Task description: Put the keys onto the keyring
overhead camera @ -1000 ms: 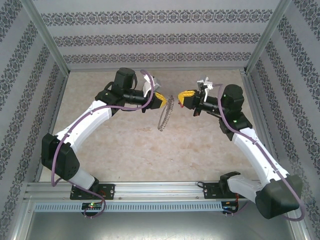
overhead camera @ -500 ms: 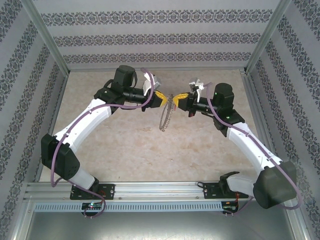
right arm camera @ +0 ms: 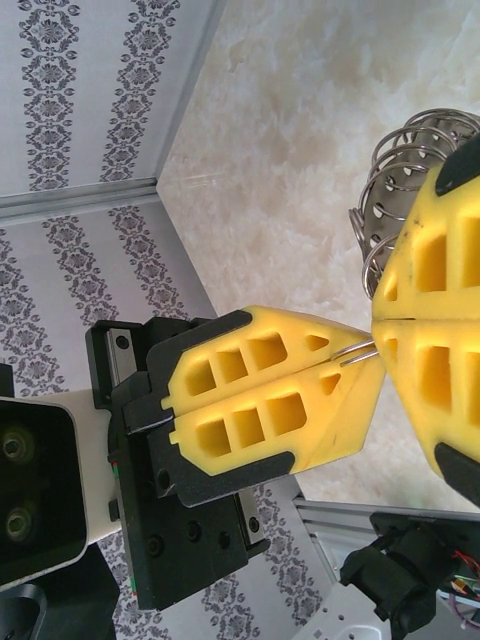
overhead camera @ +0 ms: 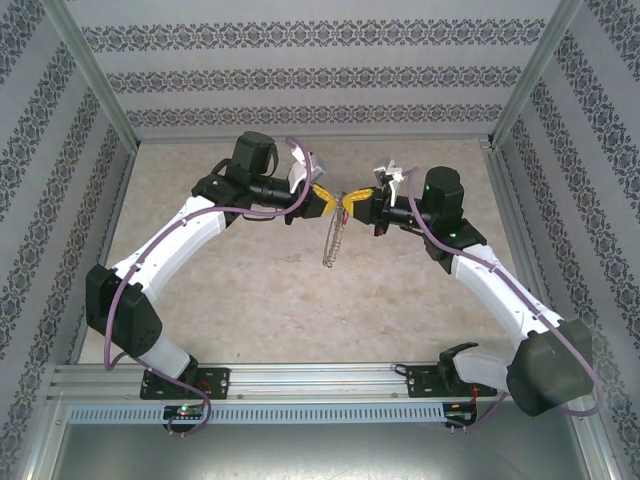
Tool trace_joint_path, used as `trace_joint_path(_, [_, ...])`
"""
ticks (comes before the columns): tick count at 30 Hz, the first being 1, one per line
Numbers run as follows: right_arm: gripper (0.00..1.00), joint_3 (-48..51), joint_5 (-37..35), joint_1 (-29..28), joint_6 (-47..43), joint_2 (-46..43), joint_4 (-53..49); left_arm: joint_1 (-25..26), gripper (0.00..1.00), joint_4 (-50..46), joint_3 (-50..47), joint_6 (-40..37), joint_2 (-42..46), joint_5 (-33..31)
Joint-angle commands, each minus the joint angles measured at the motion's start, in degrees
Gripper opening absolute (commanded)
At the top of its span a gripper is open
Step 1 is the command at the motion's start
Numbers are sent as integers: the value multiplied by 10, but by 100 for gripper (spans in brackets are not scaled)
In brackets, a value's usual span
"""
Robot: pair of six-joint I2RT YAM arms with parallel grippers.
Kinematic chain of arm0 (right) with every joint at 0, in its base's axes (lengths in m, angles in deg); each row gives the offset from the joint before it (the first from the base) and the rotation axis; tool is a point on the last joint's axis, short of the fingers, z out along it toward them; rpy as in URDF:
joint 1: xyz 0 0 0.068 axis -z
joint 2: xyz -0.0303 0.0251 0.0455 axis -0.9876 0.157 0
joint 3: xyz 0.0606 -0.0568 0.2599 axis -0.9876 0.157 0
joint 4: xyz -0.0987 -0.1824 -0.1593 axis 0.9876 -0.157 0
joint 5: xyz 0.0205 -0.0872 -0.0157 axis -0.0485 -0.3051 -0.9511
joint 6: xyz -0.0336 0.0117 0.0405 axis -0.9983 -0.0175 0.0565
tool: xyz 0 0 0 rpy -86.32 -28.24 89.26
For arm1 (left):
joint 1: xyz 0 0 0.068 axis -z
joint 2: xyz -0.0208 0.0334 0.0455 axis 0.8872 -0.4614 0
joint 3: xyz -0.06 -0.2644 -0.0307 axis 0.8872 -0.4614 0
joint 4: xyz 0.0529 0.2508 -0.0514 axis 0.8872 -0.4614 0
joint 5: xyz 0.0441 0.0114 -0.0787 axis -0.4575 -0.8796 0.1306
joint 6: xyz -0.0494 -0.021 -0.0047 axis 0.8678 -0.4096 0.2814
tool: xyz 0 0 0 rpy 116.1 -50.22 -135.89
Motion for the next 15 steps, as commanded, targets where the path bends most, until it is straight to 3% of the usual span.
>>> trace_joint_path(1, [0,-20,4,-11,-17,-18,15,8,0,-5,25,-15,-6,16])
trace_joint_path(15, [0,-16,-3,-20,-16,-29,18,8,0,-6,25,-15,-7,16])
